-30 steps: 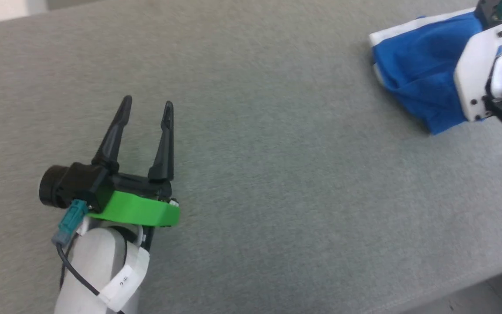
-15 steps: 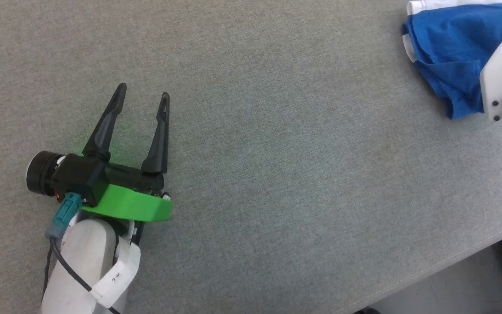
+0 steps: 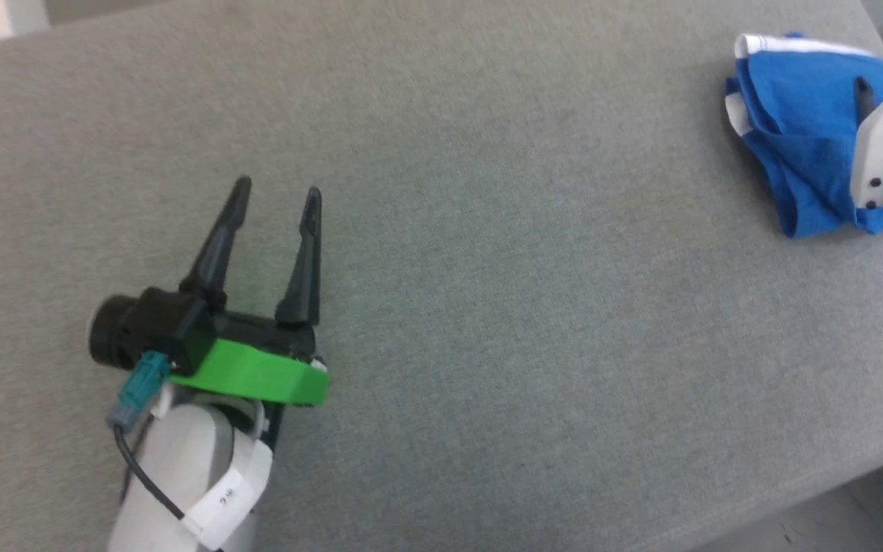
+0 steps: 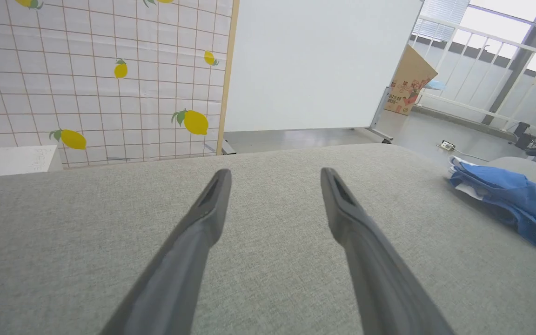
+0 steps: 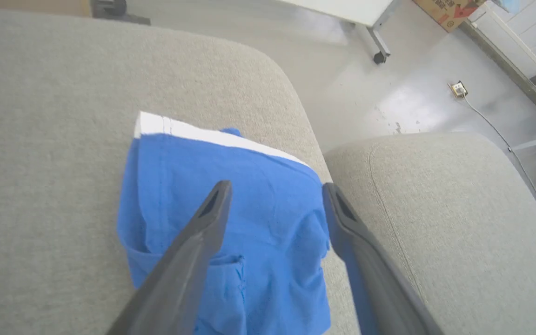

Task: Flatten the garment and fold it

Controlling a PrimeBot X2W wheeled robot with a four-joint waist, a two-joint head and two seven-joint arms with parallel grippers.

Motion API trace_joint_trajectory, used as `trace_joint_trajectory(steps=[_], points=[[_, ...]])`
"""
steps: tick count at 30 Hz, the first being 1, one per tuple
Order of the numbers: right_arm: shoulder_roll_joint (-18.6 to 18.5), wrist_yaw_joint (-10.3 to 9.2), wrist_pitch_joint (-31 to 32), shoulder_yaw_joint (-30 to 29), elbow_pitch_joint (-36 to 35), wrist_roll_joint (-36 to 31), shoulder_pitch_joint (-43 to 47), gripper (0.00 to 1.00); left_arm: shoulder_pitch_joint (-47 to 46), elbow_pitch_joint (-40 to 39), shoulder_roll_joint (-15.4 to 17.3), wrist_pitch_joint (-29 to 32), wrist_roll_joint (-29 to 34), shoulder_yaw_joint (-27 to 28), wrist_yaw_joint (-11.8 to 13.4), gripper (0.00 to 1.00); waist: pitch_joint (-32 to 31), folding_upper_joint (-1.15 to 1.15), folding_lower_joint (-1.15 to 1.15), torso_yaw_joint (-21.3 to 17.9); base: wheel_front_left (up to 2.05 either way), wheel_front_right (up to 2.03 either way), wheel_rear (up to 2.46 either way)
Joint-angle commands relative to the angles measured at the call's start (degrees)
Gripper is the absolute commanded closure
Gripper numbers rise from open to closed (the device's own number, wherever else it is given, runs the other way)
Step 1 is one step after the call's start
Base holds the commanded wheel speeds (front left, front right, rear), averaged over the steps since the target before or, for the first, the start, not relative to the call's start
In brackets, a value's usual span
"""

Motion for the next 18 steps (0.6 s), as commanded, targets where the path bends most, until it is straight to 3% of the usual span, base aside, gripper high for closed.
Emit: trace_joint_trajectory(steps=[1,10,18], points=[[0.9,-0.09,-2.4,0.1,-0.7,1.6,1.2,0.00,1.4,0.5,-0.5,-0.3,-0.7,0.4,0.0,0.00,-5.2,0.00,0.00,3.6,0.00,0.00,0.00],[2.2,-0.09,-19.0,3.1,-11.2,14.6,13.2,0.00,5.6,3.8,-3.6,-0.3,-3.2,1.9,0.1,0.00,-14.0,0.00,0.00,11.6,0.00,0.00,0.00],[5.1,-0.09,-25.7,0.0,-25.8,17.8,28.3,0.00,8.4,5.8,-4.3,-0.3,-4.1,1.9,0.4,0.00,-19.2,0.00,0.00,18.1,0.00,0.00,0.00]])
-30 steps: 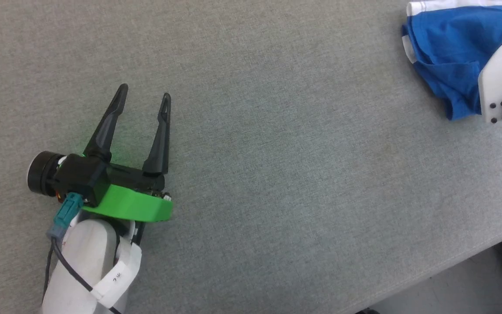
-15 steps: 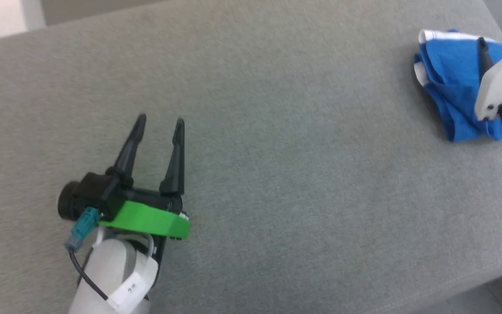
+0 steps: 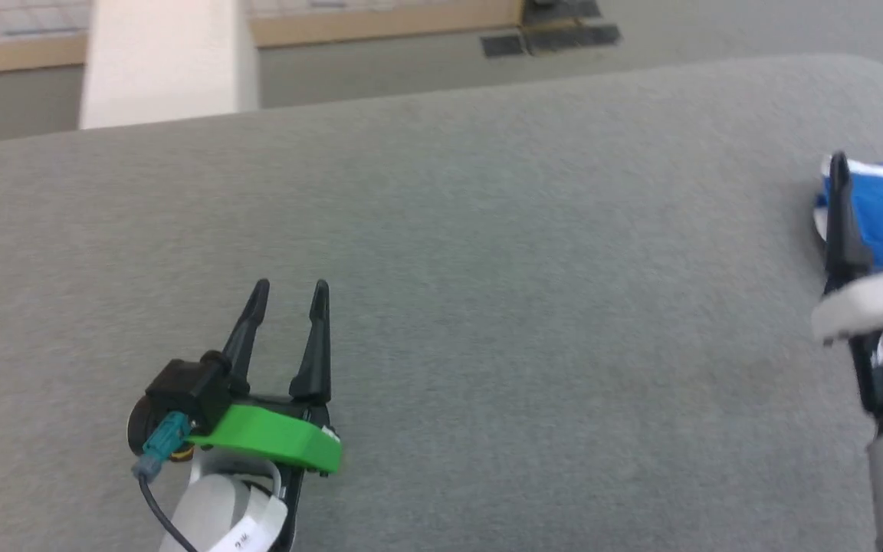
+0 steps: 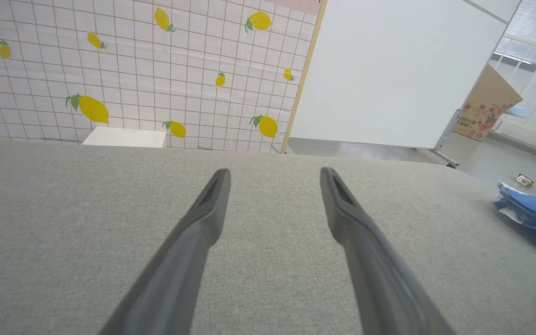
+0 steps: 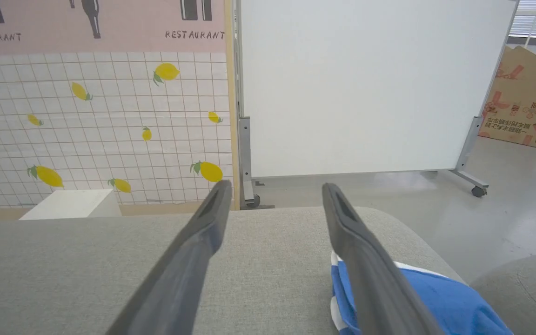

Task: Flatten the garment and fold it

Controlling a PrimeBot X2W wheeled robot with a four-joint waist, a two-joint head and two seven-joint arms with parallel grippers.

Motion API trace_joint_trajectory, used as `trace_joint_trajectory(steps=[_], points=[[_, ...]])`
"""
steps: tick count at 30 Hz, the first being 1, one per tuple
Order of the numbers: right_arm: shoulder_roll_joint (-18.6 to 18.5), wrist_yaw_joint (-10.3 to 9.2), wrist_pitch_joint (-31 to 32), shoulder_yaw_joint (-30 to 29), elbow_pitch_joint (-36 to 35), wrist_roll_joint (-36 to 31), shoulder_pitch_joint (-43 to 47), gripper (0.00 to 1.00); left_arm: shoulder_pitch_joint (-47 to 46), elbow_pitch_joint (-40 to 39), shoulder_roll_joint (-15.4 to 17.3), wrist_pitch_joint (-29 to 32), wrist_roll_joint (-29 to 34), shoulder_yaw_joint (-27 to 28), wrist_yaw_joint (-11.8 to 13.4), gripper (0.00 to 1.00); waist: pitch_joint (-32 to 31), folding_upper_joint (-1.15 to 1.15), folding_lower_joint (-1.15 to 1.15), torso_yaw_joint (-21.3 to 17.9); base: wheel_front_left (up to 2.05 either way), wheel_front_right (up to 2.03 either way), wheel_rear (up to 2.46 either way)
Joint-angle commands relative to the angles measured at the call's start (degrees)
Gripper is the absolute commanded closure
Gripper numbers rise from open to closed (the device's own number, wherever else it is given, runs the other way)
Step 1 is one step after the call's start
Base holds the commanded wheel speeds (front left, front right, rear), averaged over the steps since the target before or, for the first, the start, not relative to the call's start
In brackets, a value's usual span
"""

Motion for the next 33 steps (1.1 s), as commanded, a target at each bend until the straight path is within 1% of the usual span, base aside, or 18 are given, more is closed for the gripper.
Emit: trace_joint_trajectory(steps=[1,6,12,18,23,33], points=[[1.2,-0.09,-0.6,-0.4,-2.2,-0.2,2.6,0.00,0.8,0.2,-0.2,-0.2,-0.3,0.0,0.3,0.00,-6.0,0.00,0.00,6.4,0.00,0.00,0.00],[5.2,-0.09,-1.7,-1.7,-10.8,-2.6,11.4,0.00,2.1,0.3,-0.2,-0.2,-1.7,-0.9,1.3,0.00,-7.4,0.00,0.00,8.6,0.00,0.00,0.00],[8.2,-0.09,-2.2,-1.5,-16.9,-5.3,20.0,0.00,3.5,0.3,-0.2,-0.2,-2.2,-1.5,2.1,0.00,-8.3,0.00,0.00,10.2,0.00,0.00,0.00],[8.9,-0.09,-2.3,-0.7,-19.7,-6.7,25.2,0.00,5.0,-0.1,-0.2,-0.2,-2.2,-1.6,2.7,0.00,-8.9,0.00,0.00,10.5,0.00,0.00,0.00],[9.0,-0.09,-2.3,0.0,-21.2,-5.1,28.0,0.00,6.1,0.0,-0.2,-0.2,-2.4,-1.4,2.9,0.00,-9.5,0.00,0.00,10.5,0.00,0.00,0.00],[9.0,-0.09,-2.3,1.6,-21.0,-4.4,29.2,0.00,6.8,0.7,-0.2,-0.2,-3.1,-1.6,3.1,0.00,-9.9,0.00,0.00,10.8,0.00,0.00,0.00]])
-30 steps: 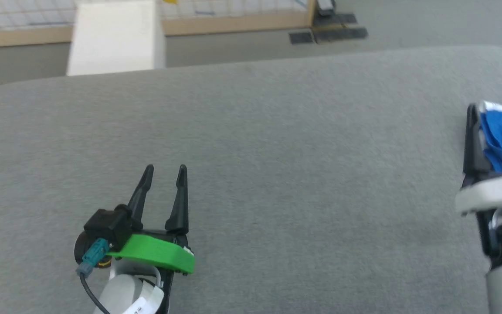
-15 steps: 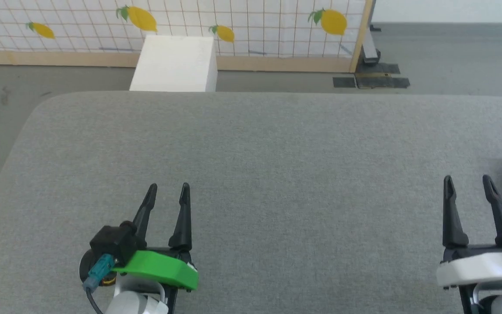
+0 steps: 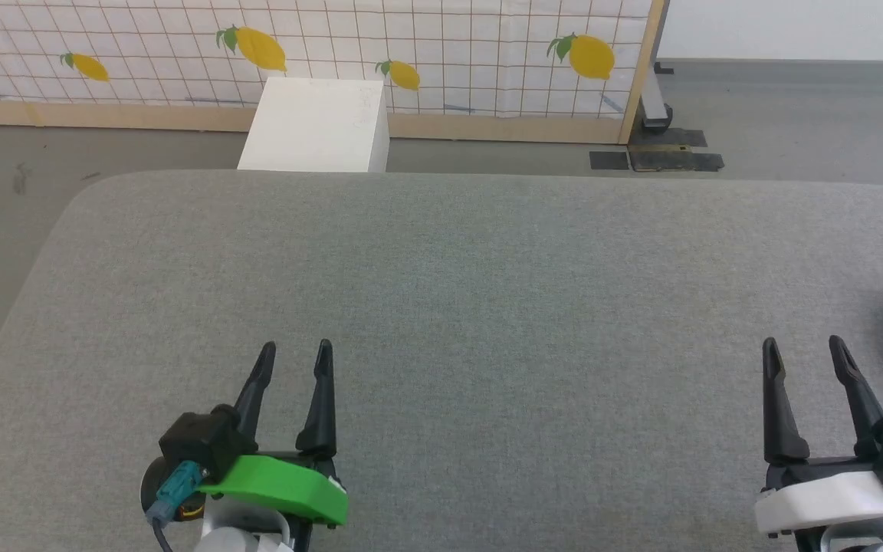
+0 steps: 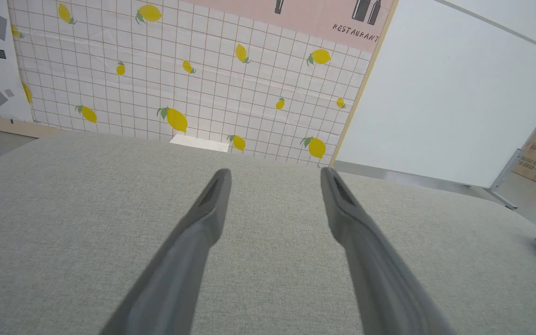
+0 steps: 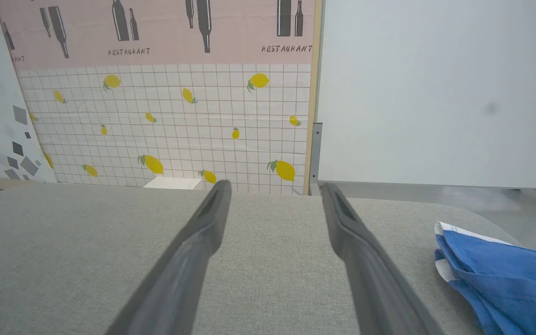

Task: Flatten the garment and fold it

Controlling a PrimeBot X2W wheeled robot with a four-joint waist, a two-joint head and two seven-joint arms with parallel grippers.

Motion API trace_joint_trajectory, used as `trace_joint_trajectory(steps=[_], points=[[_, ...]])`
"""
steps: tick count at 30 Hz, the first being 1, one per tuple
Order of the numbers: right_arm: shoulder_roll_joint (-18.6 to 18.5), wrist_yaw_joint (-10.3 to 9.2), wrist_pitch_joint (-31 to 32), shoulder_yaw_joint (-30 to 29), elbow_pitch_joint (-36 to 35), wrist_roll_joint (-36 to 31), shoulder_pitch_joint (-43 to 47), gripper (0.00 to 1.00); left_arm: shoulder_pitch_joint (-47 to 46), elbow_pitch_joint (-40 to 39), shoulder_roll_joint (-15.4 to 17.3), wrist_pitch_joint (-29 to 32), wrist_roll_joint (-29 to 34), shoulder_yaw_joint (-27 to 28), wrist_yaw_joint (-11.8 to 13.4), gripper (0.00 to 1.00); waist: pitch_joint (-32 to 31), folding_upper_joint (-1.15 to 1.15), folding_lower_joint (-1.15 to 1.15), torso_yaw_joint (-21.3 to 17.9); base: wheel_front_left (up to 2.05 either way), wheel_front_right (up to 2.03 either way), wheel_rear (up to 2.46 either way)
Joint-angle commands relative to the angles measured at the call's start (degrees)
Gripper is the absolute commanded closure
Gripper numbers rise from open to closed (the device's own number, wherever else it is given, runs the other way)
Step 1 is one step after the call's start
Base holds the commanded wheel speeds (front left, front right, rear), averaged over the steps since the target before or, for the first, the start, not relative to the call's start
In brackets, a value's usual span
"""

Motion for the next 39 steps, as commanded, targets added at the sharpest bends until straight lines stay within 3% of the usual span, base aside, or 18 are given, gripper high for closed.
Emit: trace_joint_trajectory(steps=[1,18,19,39], points=[[0.1,-0.09,-0.3,0.2,0.0,0.3,0.4,0.00,0.6,0.1,-0.2,-0.2,-0.7,-0.1,0.2,0.00,0.1,0.00,0.01,0.1,0.00,0.00,0.00],[0.1,-0.09,-0.3,0.7,-0.1,1.3,0.6,0.00,0.2,0.5,-0.2,-0.2,-1.2,-0.2,0.7,0.00,0.6,0.00,0.01,0.2,0.00,0.00,0.00],[0.0,0.00,0.0,0.6,0.0,1.0,0.1,1.00,0.0,0.4,0.0,0.0,-1.1,-0.1,0.5,1.00,0.6,0.00,0.01,0.2,0.00,0.00,0.00],[0.0,0.00,0.9,1.0,0.0,0.8,-0.1,1.00,0.1,-0.1,0.0,0.9,0.0,0.5,0.7,1.00,0.6,0.00,0.01,0.0,0.00,0.00,0.00]])
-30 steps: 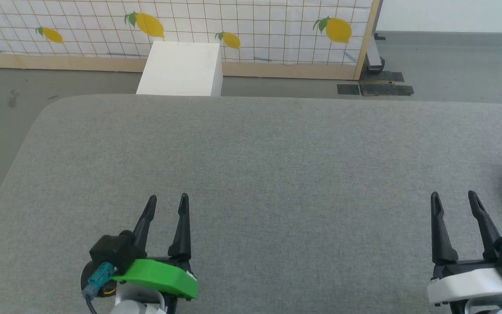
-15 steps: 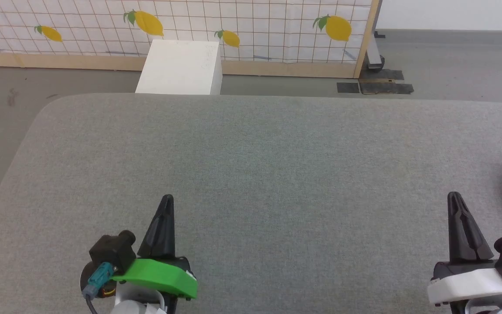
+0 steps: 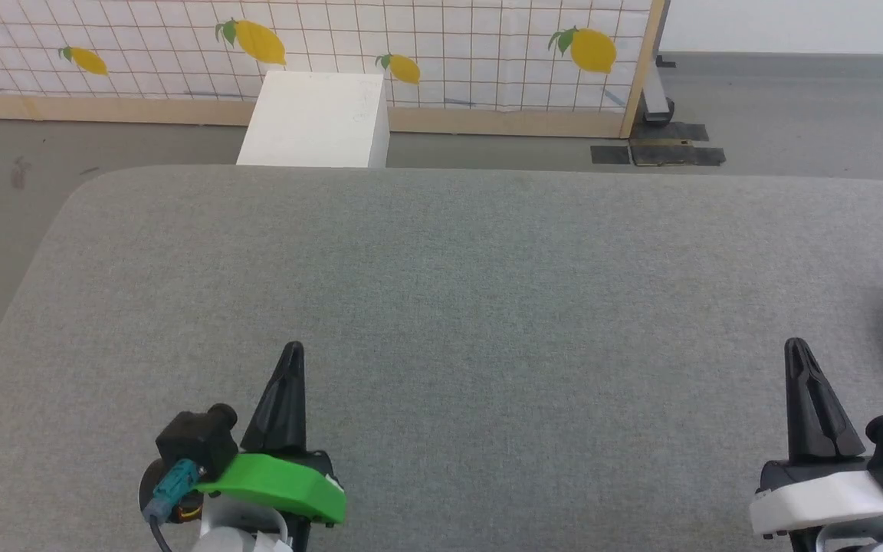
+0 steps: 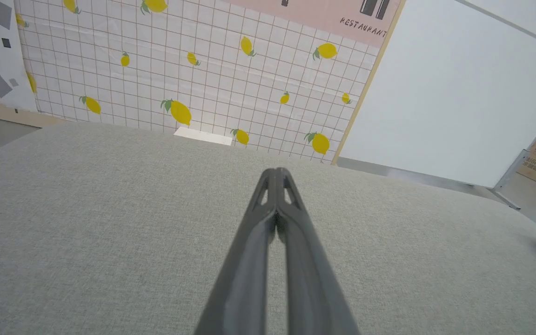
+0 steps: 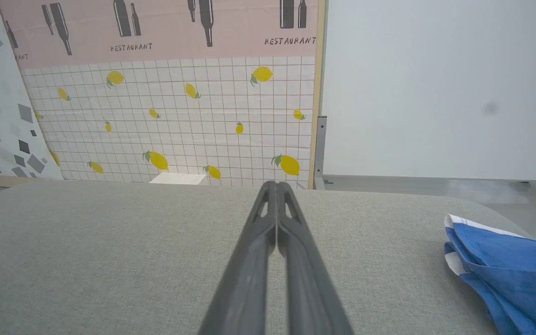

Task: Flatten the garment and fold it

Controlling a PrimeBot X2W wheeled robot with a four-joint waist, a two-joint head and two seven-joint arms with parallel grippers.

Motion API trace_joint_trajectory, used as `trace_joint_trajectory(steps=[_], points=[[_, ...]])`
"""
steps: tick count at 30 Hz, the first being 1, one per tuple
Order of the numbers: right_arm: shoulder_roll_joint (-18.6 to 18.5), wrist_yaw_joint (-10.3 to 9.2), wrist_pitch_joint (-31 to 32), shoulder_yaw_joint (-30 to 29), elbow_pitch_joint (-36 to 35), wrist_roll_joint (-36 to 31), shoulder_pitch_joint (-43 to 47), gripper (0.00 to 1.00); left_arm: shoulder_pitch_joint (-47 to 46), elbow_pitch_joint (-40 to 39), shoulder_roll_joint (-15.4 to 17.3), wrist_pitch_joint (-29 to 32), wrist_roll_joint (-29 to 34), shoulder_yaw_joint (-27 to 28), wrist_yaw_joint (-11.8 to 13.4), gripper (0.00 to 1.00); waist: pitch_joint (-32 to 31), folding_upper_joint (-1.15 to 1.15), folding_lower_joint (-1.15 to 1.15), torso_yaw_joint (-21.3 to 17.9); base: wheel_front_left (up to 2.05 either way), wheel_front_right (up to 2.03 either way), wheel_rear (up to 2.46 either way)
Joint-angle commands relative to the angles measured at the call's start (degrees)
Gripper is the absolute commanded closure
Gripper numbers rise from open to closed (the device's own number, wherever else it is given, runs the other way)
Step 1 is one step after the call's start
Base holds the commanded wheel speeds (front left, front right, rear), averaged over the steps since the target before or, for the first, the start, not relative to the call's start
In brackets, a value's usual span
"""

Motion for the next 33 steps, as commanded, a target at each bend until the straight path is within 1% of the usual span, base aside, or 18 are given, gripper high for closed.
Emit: trace_joint_trajectory(steps=[1,33], points=[[0.0,-0.01,0.3,0.3,-0.1,-0.2,-0.2,1.00,0.2,-0.3,0.0,0.4,1.0,0.3,0.2,1.00,0.0,0.00,0.00,0.0,0.00,0.00,0.00],[0.0,-0.03,4.0,2.2,-0.4,-1.2,-1.1,1.00,0.7,-2.1,-0.1,4.1,5.9,2.4,1.1,1.00,-0.4,0.00,0.00,-0.8,0.00,0.00,0.00]])
